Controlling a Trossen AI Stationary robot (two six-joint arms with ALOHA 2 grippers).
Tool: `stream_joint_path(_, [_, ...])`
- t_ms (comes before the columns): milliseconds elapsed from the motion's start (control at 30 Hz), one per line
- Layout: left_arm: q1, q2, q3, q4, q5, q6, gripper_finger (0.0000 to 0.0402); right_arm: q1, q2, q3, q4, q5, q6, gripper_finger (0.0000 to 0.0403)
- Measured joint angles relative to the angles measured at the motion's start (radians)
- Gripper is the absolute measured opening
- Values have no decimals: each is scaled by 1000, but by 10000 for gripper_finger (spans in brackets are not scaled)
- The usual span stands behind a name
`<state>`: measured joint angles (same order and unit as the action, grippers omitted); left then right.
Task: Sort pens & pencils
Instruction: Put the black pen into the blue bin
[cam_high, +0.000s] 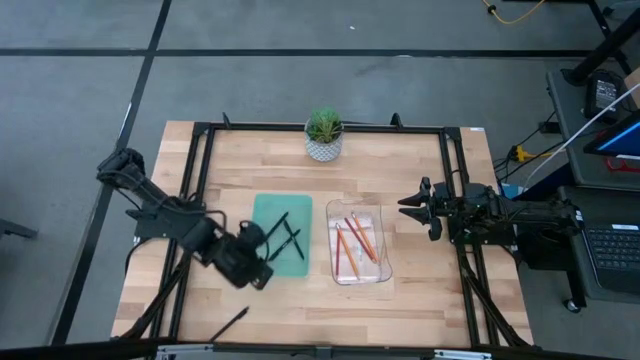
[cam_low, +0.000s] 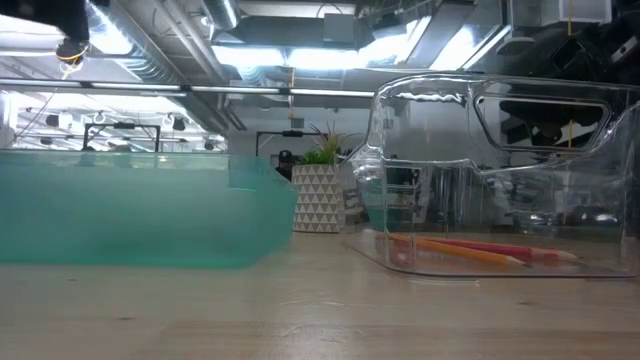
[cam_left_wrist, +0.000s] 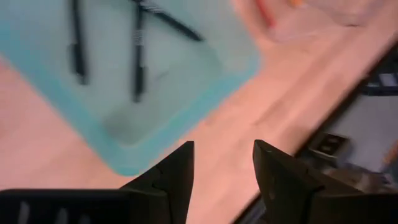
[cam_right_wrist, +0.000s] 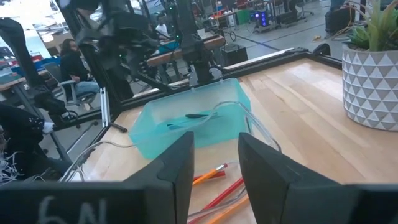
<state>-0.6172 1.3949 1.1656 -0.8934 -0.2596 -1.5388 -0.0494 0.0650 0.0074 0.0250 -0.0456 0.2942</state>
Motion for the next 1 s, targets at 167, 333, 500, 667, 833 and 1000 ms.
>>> stream_joint_path(167, [-120, 26, 0, 91, -60, -55, 156, 0, 0, 0, 0, 0, 16, 126])
stream_joint_path(333, [-221, 85, -1, 156, -30, -97, 157, 0, 0, 0, 0, 0, 17, 126])
stream_joint_path(500, [-299, 160, -1, 245, -24, -213, 155, 0, 0, 0, 0, 1, 18, 126])
stream_joint_path(667, [-345, 252, -1, 255, 91, -349, 154, 0, 0, 0, 0, 0, 19, 126])
stream_joint_path(833, [-359, 335, -2, 253, 180, -423, 154, 0, 0, 0, 0, 1, 18, 126])
stream_joint_path(1000, [-358, 404, -2, 253, 207, -423, 154, 0, 0, 0, 0, 1, 19, 126])
